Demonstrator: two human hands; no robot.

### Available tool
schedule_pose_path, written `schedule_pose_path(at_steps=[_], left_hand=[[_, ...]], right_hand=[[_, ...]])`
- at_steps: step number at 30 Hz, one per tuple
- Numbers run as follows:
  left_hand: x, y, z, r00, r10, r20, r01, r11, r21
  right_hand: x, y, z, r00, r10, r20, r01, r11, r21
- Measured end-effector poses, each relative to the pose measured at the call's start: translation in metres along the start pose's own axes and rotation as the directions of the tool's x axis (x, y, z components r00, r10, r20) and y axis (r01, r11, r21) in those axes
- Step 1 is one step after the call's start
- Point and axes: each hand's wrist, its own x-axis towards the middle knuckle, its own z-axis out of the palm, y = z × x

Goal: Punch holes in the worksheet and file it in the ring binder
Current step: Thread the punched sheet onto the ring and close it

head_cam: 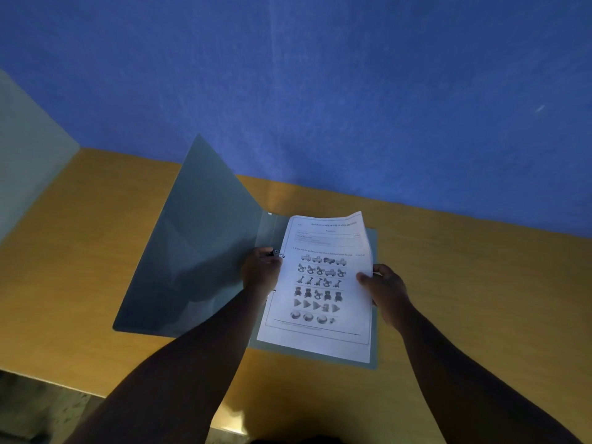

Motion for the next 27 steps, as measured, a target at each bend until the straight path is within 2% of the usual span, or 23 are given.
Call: schedule_pose_path(at_steps=[3,8,14,22,27], left_hand=[[-0.001,0.001,-0.001,1.0,0.02,-0.006,-0.02,1.0,0.016],[-0.002,0.003,-0.011,1.0,0.03,0.004,-0.031,0.987,0.157],[0.004,-0.003,-0.025,0.964,0.104,0.243,-0.195,0.901,0.387],[0.006,-0.002,-0.032,0.938,0.104,0.331,-0.248,0.868,0.43],[0.008,0.004,-0.035,0.907,0.064,0.417,-0.298,0.796,0.527]], right_hand=[[-0.001,-0.001,-0.001,1.0,-0.002,0.001,0.002,1.0,0.007],[-0.001,-0.001,0.0,1.0,0.016,0.008,-0.016,1.0,0.027],[-0.001,-0.001,0.001,0.999,0.03,0.015,-0.03,0.999,0.026],[-0.003,-0.001,0.002,1.0,0.016,0.024,-0.017,0.998,0.055],[0.0,0.001,0.003,0.999,0.039,0.026,-0.042,0.995,0.095]])
